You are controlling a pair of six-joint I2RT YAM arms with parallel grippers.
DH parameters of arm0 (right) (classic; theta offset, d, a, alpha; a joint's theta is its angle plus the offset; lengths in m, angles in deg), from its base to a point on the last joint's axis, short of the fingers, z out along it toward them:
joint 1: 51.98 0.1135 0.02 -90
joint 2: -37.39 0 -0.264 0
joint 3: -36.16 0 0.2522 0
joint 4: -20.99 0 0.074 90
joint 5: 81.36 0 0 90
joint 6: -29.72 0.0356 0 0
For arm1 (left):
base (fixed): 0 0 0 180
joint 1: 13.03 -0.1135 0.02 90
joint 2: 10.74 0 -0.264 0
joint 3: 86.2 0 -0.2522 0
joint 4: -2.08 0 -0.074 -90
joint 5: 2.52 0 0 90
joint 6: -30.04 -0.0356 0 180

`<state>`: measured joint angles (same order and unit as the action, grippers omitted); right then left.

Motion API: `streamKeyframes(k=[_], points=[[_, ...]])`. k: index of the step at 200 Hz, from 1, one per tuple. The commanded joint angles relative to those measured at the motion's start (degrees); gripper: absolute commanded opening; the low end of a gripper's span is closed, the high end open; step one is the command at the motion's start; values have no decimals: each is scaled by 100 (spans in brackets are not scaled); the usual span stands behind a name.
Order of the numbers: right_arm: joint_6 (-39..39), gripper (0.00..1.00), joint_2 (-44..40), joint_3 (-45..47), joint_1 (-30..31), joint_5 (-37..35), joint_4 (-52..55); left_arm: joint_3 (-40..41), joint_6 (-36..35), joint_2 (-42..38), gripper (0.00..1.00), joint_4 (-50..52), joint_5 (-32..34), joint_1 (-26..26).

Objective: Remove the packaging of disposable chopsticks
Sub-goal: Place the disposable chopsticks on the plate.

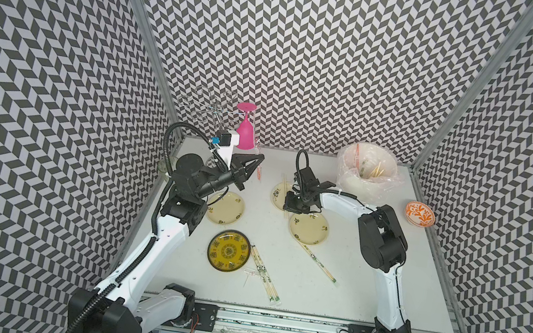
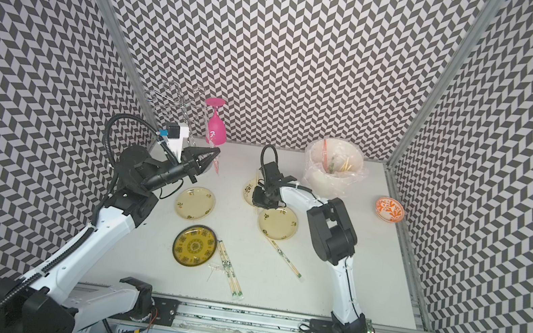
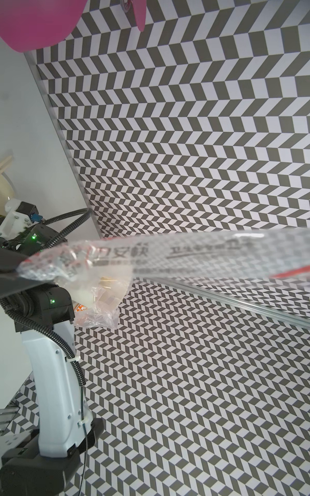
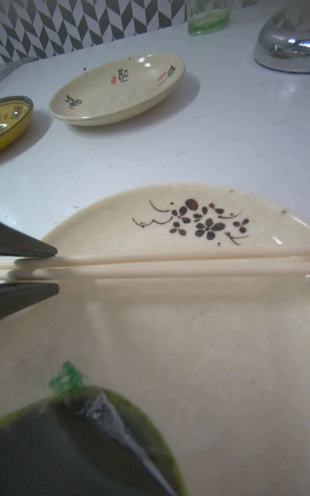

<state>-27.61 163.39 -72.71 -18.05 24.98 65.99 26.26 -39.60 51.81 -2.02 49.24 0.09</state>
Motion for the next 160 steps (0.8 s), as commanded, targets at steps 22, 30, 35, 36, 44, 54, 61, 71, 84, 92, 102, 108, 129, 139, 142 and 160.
streamKeyframes(k=[22,30,35,36,44,54,61,71,84,92,102,108,129,139,142,160], points=[[82,23,31,-147,-16,-98,-137,54,-83,-58,0,20,34,33],[89,23,9,-157,-18,-104,-136,55,-82,-65,0,20,36,32],[84,23,-4,-161,-12,-105,-136,57,-76,-66,0,20,36,34],[88,23,-4,-164,-15,-105,-136,54,-76,-66,0,20,36,38],[94,23,-43,-166,-17,-126,-137,60,-82,-66,0,20,36,36],[106,26,-94,-166,-12,-161,-160,67,-83,-61,0,12,45,39],[116,28,-131,-166,-14,-170,-173,67,-71,-67,0,3,45,37],[117,29,-194,-169,-14,-208,-189,75,-59,-58,0,0,45,32],[130,33,-282,-174,-18,-269,-206,80,-52,-63,0,-6,45,32],[121,33,-333,-170,-15,-312,-214,96,-50,-62,0,-6,45,32],[124,36,-396,-192,-18,-361,-194,96,-52,-68,0,-15,45,32],[126,38,-432,-198,-15,-393,-181,96,-52,-66,0,-10,45,33],[96,39,-632,-184,-9,-579,-132,96,-63,-78,0,-6,53,32],[82,40,-760,-179,-2,-705,-87,96,-91,-85,0,18,66,32],[67,40,-801,-175,-1,-741,-72,96,-100,-92,0,24,70,34],[-25,40,-1122,-90,38,-982,5,60,-178,-109,0,135,140,23]])
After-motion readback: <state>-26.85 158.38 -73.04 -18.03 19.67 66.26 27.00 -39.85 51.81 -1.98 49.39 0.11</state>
